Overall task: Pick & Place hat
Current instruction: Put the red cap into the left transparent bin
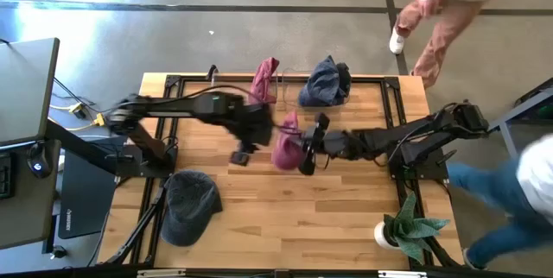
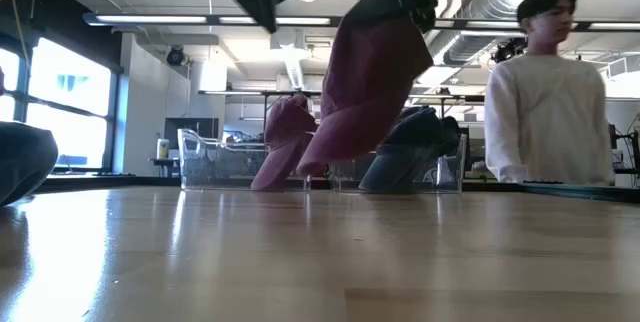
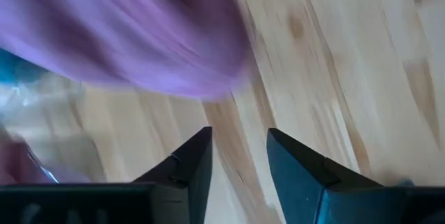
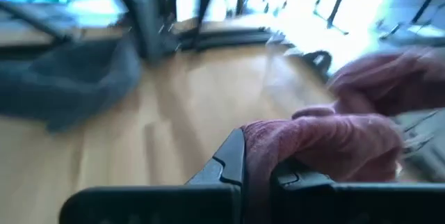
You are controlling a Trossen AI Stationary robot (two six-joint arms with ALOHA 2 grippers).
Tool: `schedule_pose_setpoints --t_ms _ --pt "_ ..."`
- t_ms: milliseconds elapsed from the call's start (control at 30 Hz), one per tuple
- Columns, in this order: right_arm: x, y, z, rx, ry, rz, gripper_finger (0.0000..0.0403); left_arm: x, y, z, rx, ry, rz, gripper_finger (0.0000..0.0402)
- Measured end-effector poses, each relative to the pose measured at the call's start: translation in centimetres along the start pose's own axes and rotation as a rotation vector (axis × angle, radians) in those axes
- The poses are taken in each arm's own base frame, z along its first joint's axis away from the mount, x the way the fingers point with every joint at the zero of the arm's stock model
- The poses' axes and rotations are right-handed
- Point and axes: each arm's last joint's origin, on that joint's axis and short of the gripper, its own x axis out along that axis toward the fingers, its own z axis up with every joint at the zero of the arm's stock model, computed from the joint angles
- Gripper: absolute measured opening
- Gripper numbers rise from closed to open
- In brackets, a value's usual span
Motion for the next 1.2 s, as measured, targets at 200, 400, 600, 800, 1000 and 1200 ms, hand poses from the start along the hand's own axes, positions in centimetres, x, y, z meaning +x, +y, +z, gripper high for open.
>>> schedule_pose_setpoints --t_ms 200,400,600,800,1000,1200 --pt "0.2 -4.0 2.9 0.023 -0.173 0.047 0.0002 0.3 -1.9 -5.7 -0.078 -0.209 0.077 0.0102" --pt "1.2 -8.0 5.8 0.052 -0.352 0.138 0.0001 0.2 -3.5 -10.9 -0.214 -0.495 0.195 0.0095" --pt "3.7 -11.2 9.2 0.023 -0.454 0.056 0.0001 1.5 -4.6 -15.7 -0.336 -0.570 0.362 0.0095" --pt "9.8 -13.5 10.6 -0.047 -0.432 0.005 0.0001 2.0 -4.5 -17.3 -0.457 -0.568 0.559 0.0095" --pt "14.1 -14.4 12.4 -0.139 -0.461 -0.084 0.0002 2.1 -4.3 -17.5 -0.500 -0.543 0.649 0.0095" --pt "17.1 -15.2 10.9 -0.144 -0.288 -0.167 0.0001 2.0 -4.1 -17.7 -0.533 -0.512 0.776 0.0095"
